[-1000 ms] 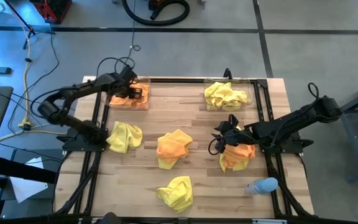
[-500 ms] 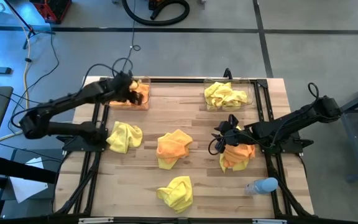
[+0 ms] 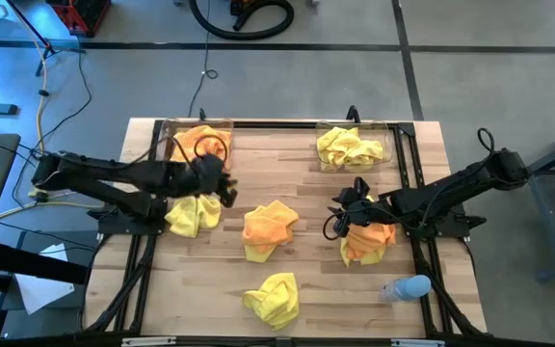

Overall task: Sort microfiber towel by color & place in baskets
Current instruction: Put the left orange microfiber cloth into the left transparent bin

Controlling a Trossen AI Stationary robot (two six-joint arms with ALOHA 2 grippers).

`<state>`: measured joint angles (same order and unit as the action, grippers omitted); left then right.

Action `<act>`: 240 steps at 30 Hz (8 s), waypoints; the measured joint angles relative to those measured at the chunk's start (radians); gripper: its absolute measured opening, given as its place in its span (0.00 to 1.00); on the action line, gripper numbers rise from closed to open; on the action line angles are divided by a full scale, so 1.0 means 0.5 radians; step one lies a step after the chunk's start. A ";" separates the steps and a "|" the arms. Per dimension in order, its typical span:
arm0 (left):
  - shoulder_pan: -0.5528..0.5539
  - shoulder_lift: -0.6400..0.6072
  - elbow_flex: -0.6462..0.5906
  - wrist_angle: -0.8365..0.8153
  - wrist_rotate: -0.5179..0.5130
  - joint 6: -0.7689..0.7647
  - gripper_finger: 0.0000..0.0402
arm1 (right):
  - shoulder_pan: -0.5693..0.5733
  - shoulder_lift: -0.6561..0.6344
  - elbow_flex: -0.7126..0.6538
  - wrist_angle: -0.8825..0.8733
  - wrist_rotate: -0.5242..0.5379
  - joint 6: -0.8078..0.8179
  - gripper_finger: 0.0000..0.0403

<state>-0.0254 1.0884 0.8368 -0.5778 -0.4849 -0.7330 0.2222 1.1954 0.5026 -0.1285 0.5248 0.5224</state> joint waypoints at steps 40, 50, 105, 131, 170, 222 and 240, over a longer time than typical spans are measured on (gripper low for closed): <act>-0.355 1.451 0.763 -0.334 0.545 0.108 0.03 | 0.000 0.000 0.000 0.074 0.000 0.002 0.36; -0.357 0.876 0.763 -0.740 0.066 -0.033 0.00 | 0.001 0.000 0.000 0.073 0.000 -0.008 0.36; 1.270 0.086 -0.077 -0.230 0.145 0.323 0.00 | 0.001 0.000 0.000 0.073 0.001 -0.052 0.36; 1.560 0.700 -0.208 0.219 0.535 0.277 0.18 | 0.000 0.000 0.000 0.074 0.001 -0.059 0.36; 1.746 0.234 -0.207 -0.058 0.857 0.111 0.26 | 0.000 0.000 0.000 0.073 0.001 -0.067 0.36; 1.680 -0.262 -0.202 0.004 0.408 0.179 0.26 | 0.000 0.000 0.000 0.073 0.059 -0.104 0.36; 1.775 0.571 -0.278 0.468 0.398 0.266 0.26 | 0.000 0.000 0.000 0.074 0.067 -0.104 0.36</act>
<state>0.8621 1.3738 0.6979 -0.3440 -0.2859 -0.5999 0.2222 1.1954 0.5026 -0.0917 0.5583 0.4706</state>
